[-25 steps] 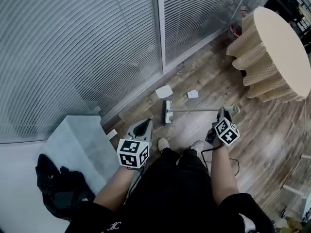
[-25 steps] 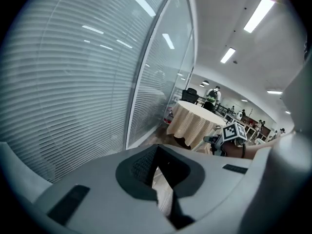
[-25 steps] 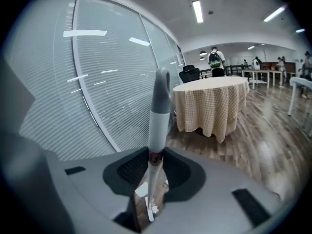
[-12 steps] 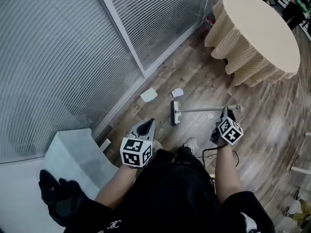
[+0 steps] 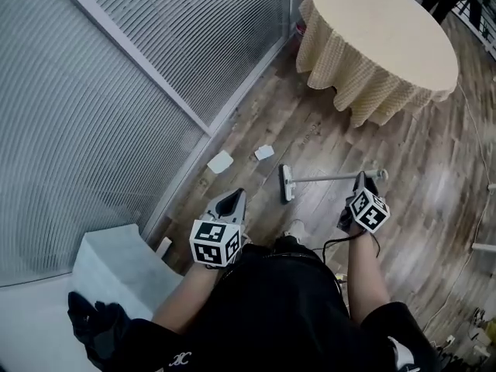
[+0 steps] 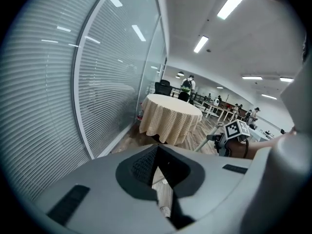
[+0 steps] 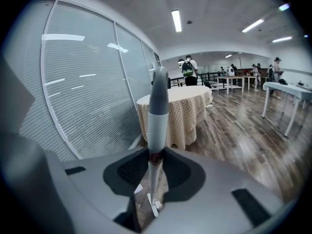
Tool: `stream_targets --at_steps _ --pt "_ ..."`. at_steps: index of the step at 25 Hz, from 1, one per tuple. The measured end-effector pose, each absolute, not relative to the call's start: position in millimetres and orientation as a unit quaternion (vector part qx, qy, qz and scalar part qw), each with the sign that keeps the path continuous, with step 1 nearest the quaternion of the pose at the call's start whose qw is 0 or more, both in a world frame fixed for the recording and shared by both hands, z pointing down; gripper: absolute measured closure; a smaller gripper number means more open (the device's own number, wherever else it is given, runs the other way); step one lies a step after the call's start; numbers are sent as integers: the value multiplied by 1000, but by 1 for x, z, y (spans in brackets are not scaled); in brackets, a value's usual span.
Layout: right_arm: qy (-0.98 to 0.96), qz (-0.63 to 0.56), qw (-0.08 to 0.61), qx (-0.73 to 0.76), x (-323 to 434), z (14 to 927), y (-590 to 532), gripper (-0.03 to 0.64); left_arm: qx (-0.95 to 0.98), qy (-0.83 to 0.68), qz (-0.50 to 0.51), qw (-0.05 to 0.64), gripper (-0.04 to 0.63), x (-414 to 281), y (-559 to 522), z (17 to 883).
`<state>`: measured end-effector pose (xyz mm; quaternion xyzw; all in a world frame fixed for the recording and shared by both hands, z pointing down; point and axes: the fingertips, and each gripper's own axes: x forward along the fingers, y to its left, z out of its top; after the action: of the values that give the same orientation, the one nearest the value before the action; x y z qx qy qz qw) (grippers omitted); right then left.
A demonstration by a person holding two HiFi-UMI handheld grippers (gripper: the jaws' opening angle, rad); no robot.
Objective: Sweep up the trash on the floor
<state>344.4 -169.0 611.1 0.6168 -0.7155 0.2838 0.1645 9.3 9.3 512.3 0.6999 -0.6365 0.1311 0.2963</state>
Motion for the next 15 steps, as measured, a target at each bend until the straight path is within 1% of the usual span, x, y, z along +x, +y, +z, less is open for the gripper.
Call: stream_targets --at_steps 6,15 --pt "-747 281 143 585 345 592 -170 517 716 -626 129 281 598 46 -6 512" --pt "-807 218 113 537 356 512 -186 515 703 -640 123 284 598 64 -14 520"
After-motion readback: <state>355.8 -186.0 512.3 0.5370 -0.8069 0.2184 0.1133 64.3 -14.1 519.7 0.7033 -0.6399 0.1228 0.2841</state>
